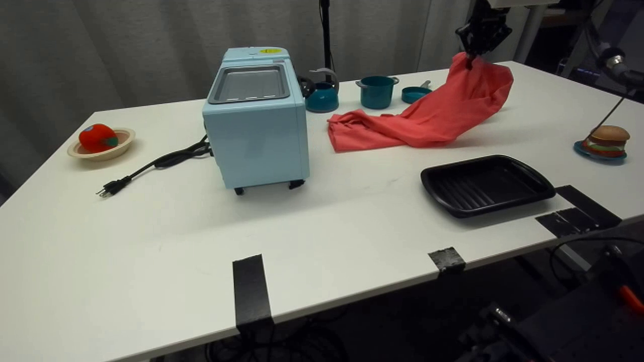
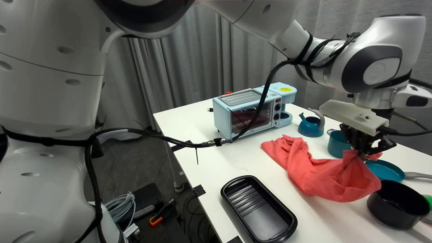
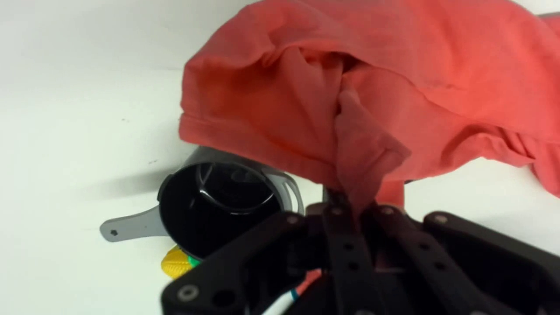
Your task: Unfold then fold the shirt
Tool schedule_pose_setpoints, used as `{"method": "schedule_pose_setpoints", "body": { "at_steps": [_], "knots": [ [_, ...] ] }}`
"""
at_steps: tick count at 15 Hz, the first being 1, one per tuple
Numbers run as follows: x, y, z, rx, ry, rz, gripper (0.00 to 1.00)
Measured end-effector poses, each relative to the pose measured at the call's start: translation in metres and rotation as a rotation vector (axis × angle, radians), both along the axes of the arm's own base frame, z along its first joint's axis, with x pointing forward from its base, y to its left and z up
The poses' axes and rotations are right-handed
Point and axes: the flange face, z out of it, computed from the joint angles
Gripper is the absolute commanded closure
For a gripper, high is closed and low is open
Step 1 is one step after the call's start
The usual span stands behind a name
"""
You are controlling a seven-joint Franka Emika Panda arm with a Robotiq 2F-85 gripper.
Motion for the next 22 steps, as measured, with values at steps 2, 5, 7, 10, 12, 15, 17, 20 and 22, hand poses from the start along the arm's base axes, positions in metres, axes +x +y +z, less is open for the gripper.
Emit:
{"method": "schedule_pose_setpoints", "body": {
  "at_steps": [2,5,7,10,12,15,17,20,22],
  "knots": [
    [-0.003,0.002,0.011,-0.001,-0.016,0.001,0.98],
    [0.005,0.021,0.024,0.000,-0.044,0.026,0.98],
    [0.015,0.045,0.027,0.004,-0.068,0.048,0.98],
    [0.030,0.091,0.029,0.016,-0.098,0.090,0.98],
    [0.038,0.122,0.030,0.027,-0.119,0.120,0.98],
    [0.048,0.159,0.030,0.044,-0.163,0.146,0.98],
    [0.053,0.177,0.026,0.054,-0.188,0.154,0.98],
    [0.058,0.192,0.016,0.062,-0.214,0.158,0.98],
    [0.061,0.200,0.007,0.065,-0.223,0.164,0.85]
  ]
}}
